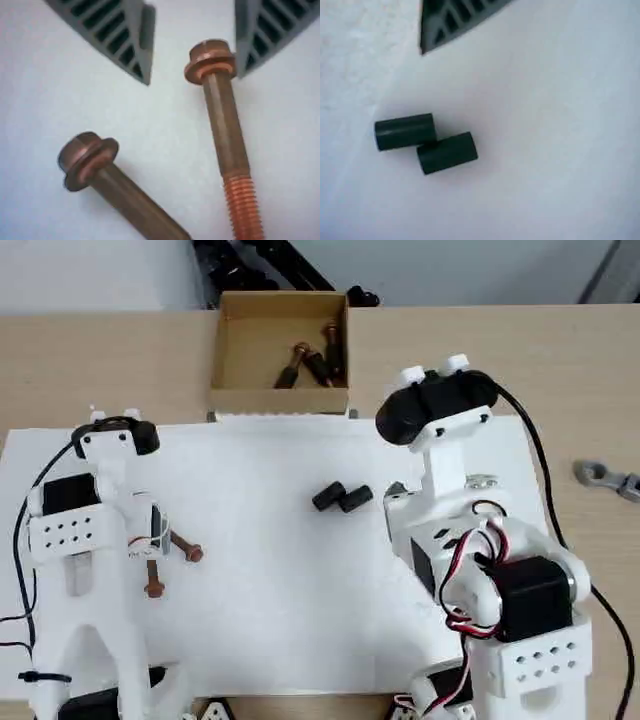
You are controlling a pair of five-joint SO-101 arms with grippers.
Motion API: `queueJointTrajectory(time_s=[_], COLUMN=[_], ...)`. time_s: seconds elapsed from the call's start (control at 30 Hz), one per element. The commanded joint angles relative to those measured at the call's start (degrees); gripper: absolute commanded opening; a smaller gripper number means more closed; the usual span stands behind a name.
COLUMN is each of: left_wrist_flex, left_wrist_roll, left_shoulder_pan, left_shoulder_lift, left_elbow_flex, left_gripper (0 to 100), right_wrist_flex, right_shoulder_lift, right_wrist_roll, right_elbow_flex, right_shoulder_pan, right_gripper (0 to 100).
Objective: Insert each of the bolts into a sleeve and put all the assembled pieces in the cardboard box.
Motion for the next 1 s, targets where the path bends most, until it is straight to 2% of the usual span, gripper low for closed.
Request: queueJointTrajectory(time_s=[0.0, 0.17, 0.3, 0.5, 0.63, 0.77, 0.97], left_wrist_flex=[0.35, 0.88, 4.66, 9.14, 10.81, 9.76, 2.29], left_wrist_roll=[-0.35, -4.92, -8.18, -4.57, -4.31, -4.48, -4.22], left_shoulder_pan=[-0.09, 0.0, -0.18, -1.41, -3.69, -3.96, -4.13], left_shoulder_lift=[0.09, 0.18, 5.19, 17.58, 19.16, 19.16, 19.69], left_elbow_flex=[-2.42, -2.51, -5.93, -15.6, -15.6, -12.09, -6.46], left_gripper=[11, 13, 13, 13, 13, 13, 13], right_wrist_flex=[-1.45, -1.54, -1.54, -1.54, -1.54, -1.54, -1.54], right_shoulder_lift=[-0.66, -0.48, -0.48, -0.66, -0.84, -0.84, -0.57], right_wrist_roll=[-0.35, -0.35, -0.35, -0.44, -0.44, -0.44, -0.44], right_elbow_flex=[-0.26, -0.26, -0.26, -0.18, -0.18, -0.18, -0.18], right_shoulder_pan=[0.48, 0.48, 0.48, 0.48, 0.48, 0.48, 0.48], right_gripper=[16.7, 16.7, 16.7, 16.7, 16.7, 16.7, 16.7])
